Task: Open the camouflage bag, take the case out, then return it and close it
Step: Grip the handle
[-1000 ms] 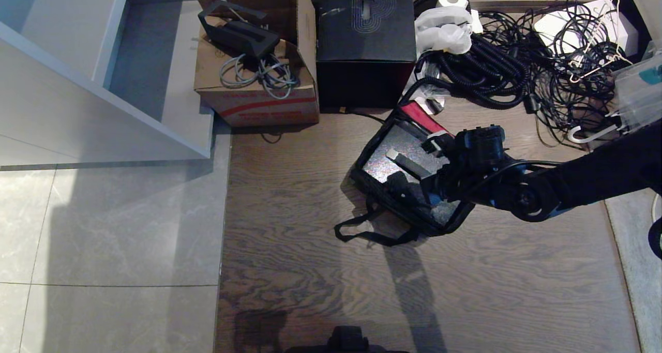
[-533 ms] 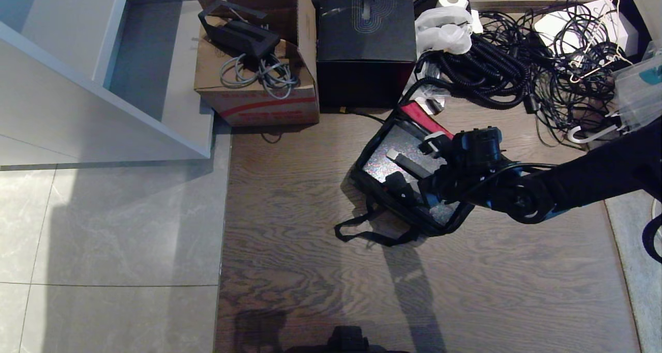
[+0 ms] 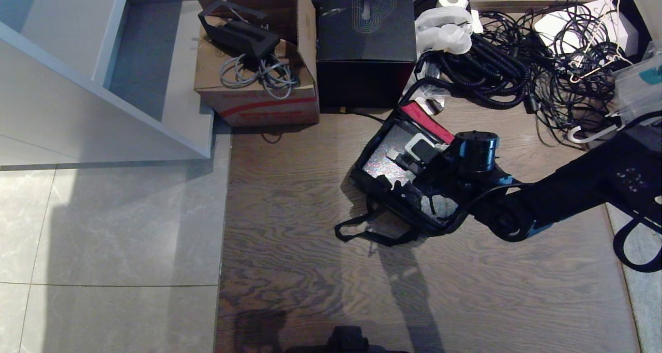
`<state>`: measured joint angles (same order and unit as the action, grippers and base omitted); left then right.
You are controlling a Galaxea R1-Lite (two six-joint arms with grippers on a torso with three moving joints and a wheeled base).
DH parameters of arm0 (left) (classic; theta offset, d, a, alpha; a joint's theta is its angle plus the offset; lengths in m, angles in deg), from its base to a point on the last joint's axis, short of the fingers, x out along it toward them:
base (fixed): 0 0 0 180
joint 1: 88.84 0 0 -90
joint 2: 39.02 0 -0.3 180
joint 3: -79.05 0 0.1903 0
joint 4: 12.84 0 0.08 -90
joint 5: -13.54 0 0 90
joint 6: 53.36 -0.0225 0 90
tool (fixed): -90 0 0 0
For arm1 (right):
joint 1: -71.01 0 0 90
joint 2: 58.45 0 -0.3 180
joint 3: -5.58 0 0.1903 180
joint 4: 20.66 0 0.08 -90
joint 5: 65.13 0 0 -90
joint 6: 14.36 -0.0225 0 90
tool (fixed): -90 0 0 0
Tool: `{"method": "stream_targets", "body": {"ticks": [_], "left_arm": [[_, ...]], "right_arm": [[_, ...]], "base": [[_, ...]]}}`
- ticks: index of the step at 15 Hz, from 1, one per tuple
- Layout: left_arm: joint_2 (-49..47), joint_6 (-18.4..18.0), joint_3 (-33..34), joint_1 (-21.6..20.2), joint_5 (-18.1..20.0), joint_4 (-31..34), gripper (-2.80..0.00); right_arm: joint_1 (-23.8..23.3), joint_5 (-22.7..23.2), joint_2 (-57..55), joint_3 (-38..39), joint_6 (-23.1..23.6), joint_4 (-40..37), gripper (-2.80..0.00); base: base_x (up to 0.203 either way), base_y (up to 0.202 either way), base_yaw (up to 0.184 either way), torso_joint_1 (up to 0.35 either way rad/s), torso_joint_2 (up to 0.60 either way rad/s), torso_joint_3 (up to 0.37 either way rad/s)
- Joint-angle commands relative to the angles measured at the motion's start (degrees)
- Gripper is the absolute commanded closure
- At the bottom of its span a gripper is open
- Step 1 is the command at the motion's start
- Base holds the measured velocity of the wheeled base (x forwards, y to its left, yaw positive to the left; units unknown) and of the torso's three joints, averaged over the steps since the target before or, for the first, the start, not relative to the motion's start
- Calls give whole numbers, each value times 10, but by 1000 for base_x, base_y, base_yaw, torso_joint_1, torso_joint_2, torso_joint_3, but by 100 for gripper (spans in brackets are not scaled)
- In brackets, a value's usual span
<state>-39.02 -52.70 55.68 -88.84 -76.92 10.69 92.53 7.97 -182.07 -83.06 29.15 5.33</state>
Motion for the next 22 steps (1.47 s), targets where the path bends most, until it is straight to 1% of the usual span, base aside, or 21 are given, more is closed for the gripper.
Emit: {"method": "stream_targets", "body": {"ticks": [1, 2, 3, 4, 5, 6, 8, 11, 14, 16, 19, 21, 22], "left_arm": [[0, 0, 0, 0, -1, 0, 0], [0, 0, 0, 0, -1, 0, 0], [0, 0, 0, 0, -1, 0, 0], [0, 0, 0, 0, -1, 0, 0], [0, 0, 0, 0, -1, 0, 0], [0, 0, 0, 0, -1, 0, 0], [0, 0, 0, 0, -1, 0, 0], [0, 0, 0, 0, -1, 0, 0], [0, 0, 0, 0, -1, 0, 0], [0, 0, 0, 0, -1, 0, 0], [0, 0, 0, 0, -1, 0, 0], [0, 0, 0, 0, -1, 0, 0], [0, 0, 0, 0, -1, 0, 0]], "right_arm": [[17, -99, -26, 8, 36, 24, -280], [27, -135, -37, 11, 57, 40, -280], [36, -178, -43, 9, 61, 41, -280], [46, -235, -49, 5, 64, 40, -280], [58, -274, -56, 0, 58, 40, -280], [62, -283, -59, -2, 54, 39, -280], [66, -286, -77, -18, 22, 39, -280], [66, -311, -102, -54, 21, 51, -280], [63, -313, -113, -62, 29, 61, -280], [49, -311, -137, -88, 52, 77, -280], [21, -311, -154, -148, 67, 87, -280], [12, -311, -154, -158, 74, 88, -280], [-1, -312, -152, -172, 85, 90, -280]], "base": [[0, 0, 0, 0, 0, 0], [0, 0, 0, 0, 0, 0], [0, 0, 0, 0, 0, 0], [0, 0, 0, 0, 0, 0], [0, 0, 0, 0, 0, 0], [0, 0, 0, 0, 0, 0], [0, 0, 0, 0, 0, 0], [0, 0, 0, 0, 0, 0], [0, 0, 0, 0, 0, 0], [0, 0, 0, 0, 0, 0], [0, 0, 0, 0, 0, 0], [0, 0, 0, 0, 0, 0], [0, 0, 0, 0, 0, 0]]}}
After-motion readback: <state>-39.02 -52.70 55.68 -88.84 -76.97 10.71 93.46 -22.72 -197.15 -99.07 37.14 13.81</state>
